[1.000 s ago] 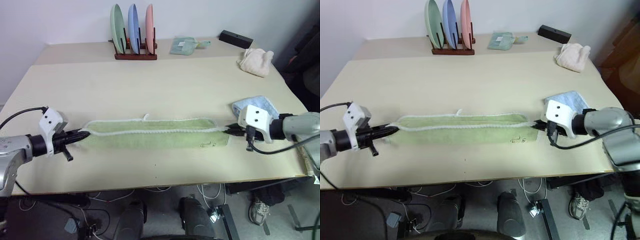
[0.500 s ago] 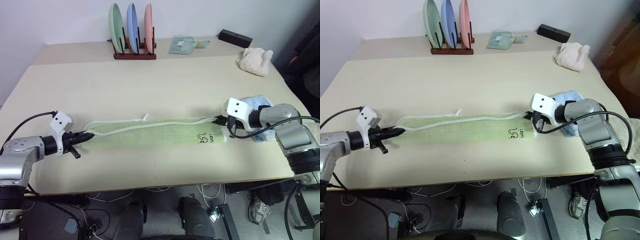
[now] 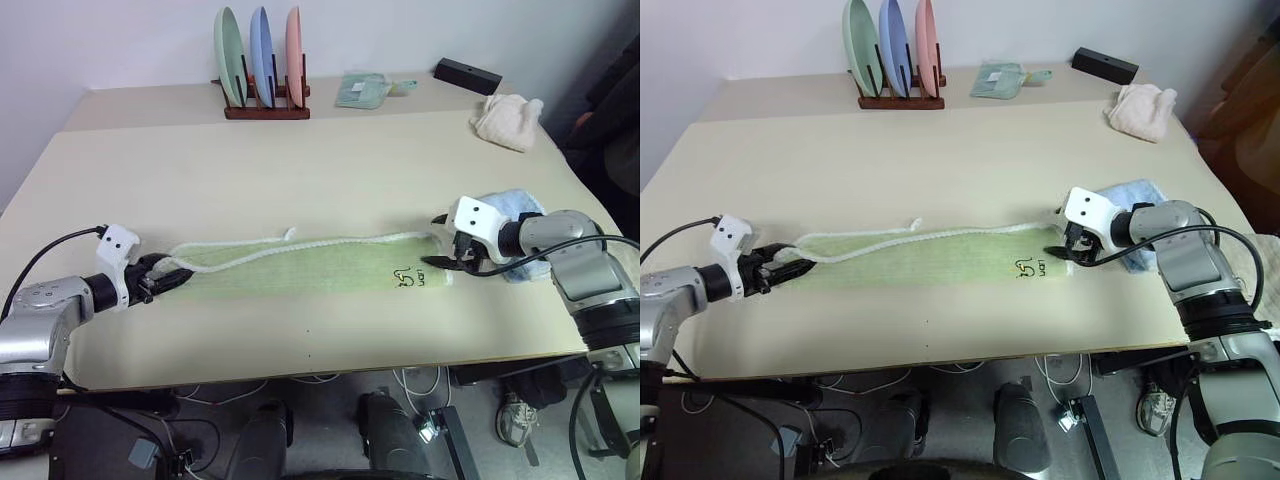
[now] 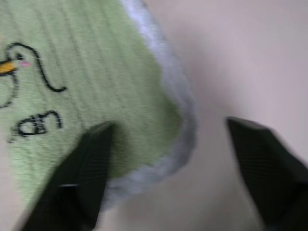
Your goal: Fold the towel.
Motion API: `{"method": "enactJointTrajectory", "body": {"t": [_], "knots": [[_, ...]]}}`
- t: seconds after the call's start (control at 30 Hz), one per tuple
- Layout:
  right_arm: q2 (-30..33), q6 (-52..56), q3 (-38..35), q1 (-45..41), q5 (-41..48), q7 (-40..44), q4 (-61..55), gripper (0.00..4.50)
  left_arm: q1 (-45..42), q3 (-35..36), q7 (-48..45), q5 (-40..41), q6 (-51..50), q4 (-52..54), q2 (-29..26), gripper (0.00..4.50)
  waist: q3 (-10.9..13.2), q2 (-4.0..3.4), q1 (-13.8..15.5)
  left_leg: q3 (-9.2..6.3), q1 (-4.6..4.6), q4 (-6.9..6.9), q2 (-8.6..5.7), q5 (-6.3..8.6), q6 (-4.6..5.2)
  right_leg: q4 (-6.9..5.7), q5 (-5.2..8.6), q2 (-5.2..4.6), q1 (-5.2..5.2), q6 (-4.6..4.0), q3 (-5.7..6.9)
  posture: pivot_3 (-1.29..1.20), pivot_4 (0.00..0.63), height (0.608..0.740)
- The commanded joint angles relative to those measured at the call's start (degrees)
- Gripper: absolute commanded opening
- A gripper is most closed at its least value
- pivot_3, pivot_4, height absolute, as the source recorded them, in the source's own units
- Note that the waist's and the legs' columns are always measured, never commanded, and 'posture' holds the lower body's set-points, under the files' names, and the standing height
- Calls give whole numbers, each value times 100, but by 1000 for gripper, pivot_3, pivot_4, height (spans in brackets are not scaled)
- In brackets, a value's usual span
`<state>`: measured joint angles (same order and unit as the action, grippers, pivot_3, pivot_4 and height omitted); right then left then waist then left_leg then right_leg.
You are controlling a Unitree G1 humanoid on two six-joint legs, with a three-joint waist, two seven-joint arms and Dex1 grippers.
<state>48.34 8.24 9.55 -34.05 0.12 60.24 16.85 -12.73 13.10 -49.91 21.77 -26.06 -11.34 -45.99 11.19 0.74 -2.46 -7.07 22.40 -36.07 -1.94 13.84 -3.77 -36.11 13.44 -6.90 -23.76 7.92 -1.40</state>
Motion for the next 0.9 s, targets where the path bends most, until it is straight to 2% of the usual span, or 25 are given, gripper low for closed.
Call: {"method": "enactJointTrajectory", "body": {"t": [0.03,0.23,0.4,0.47,0.53,0.57,0.7,0.77,0.9], "knots": [[-35,-96,-273,-23,-41,-307,-20,3824,-310,460,582,92,22,-113,197,2816,0,0,9,0,0,-2,0,0,0,-1,0,0,0,0,0,0,150,740],[-130,-32,-420,-72,-177,-893,111,3824,-700,862,1777,-22,-96,-621,601,2816,-1,1,4,-1,0,-3,-1,0,0,-1,-1,0,1,2,0,0,150,740],[-18,-3,-591,96,-179,-1142,-136,3824,-567,1023,1879,81,16,-631,661,2816,-1,2,2,-1,0,-2,-1,0,0,-1,-2,0,0,2,0,0,150,740],[24,405,-944,281,184,-1076,-539,3824,-491,1081,1821,40,176,-570,579,2816,-1,2,9,-1,0,-2,-1,0,-1,-1,-2,0,0,2,0,0,150,740],[68,1081,-1398,625,734,-893,-1200,4380,-461,1168,1762,41,363,-436,515,2878,-1,2,38,-2,2,-2,-1,0,-1,0,-2,0,1,2,0,0,150,740],[67,1459,-1639,851,1069,-799,-1595,4476,-461,1184,1735,35,479,-329,500,2878,-1,2,42,-3,2,-2,-1,0,-1,0,-2,0,2,2,0,0,150,740],[-171,2959,-2551,1697,2351,-895,-3004,4476,-426,1159,1513,276,494,447,572,2878,-3,6,120,-6,1,-4,-1,0,0,3,-2,0,8,2,0,0,150,740],[-349,3627,-2965,2247,3048,-991,-3713,4476,-294,912,1226,324,515,1004,578,2878,-5,8,156,-6,0,-4,-1,0,0,6,-2,0,11,2,0,0,150,740],[-1071,4876,-3642,3191,4312,-1734,-4661,4476,-84,175,646,566,228,2132,667,2878,-9,13,189,-5,-3,-6,-1,1,2,10,-1,0,21,2,0,0,150,740]]}}
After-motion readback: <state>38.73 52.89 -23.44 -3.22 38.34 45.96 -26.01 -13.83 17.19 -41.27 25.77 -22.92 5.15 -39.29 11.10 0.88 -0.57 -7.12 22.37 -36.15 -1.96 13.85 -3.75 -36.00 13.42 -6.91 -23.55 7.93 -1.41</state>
